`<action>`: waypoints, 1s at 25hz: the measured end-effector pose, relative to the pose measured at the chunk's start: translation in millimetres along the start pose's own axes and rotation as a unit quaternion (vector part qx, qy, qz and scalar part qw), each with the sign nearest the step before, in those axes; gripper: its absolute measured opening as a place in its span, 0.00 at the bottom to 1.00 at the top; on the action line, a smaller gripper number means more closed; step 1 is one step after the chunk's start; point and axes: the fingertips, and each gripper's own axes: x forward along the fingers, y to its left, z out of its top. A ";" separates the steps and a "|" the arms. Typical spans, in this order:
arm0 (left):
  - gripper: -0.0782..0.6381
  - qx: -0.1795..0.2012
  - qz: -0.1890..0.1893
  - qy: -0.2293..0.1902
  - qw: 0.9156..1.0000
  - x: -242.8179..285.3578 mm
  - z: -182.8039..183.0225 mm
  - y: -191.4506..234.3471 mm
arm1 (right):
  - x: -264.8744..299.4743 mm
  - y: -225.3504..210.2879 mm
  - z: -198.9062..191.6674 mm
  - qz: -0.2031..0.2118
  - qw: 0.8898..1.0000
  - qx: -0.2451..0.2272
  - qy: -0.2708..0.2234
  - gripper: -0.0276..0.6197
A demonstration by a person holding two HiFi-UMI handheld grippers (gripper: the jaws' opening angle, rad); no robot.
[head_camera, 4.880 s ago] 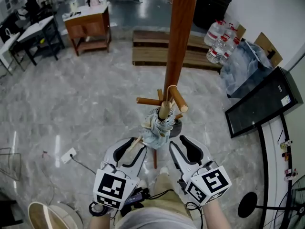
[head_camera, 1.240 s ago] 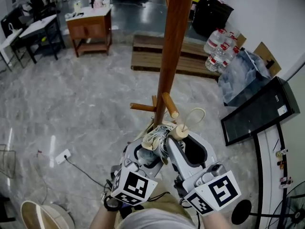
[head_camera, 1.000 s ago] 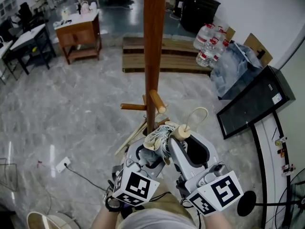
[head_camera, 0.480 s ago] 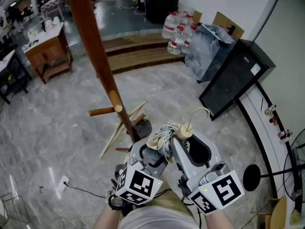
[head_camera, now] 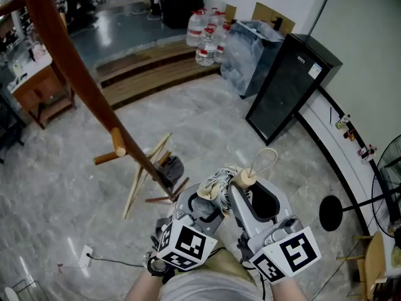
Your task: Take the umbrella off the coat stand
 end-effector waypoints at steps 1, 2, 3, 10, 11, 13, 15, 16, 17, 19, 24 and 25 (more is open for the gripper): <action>0.50 0.001 -0.005 0.001 1.000 1.8 -0.5 -3.0 | -2.4 -2.0 -1.6 -0.005 1.000 0.001 0.001 0.23; 0.50 0.002 -0.009 0.002 1.000 3.2 -1.1 -5.6 | -4.6 -3.7 -3.1 -0.008 1.000 0.002 0.003 0.23; 0.50 0.003 -0.013 0.003 1.000 4.3 -1.7 -8.2 | -6.6 -5.1 -4.4 -0.012 1.000 0.004 0.004 0.23; 0.50 0.008 -0.032 0.007 0.999 12.5 -3.8 -17.9 | -13.9 -14.5 -10.2 -0.029 0.999 0.011 0.008 0.23; 0.50 0.008 -0.033 0.007 0.999 13.7 -4.2 -18.4 | -14.3 -15.5 -11.0 -0.031 0.999 0.012 0.008 0.23; 0.50 0.009 -0.034 0.007 0.999 15.7 -4.8 -19.7 | -15.1 -17.5 -12.5 -0.034 0.999 0.012 0.009 0.23; 0.50 0.009 -0.037 0.008 0.999 16.8 -5.5 -21.1 | -15.8 -18.7 -13.5 -0.035 0.999 0.014 0.009 0.23; 0.50 0.009 -0.038 0.009 0.999 17.1 -5.7 -22.0 | -16.3 -19.3 -14.0 -0.035 0.999 0.015 0.009 0.23; 0.50 0.008 -0.039 0.010 0.999 17.2 -5.9 -22.7 | -16.8 -19.6 -14.3 -0.035 0.999 0.015 0.010 0.23; 0.50 0.008 -0.038 0.012 0.999 16.7 -6.4 -23.0 | -16.9 -19.4 -14.6 -0.034 0.999 0.016 0.012 0.23; 0.50 0.006 -0.038 0.014 0.999 13.9 -7.4 -19.4 | -13.3 -16.5 -13.9 -0.033 0.999 0.017 0.014 0.23; 0.50 0.006 -0.038 0.014 0.999 13.6 -7.5 -19.0 | -12.9 -16.2 -13.9 -0.033 0.999 0.017 0.014 0.23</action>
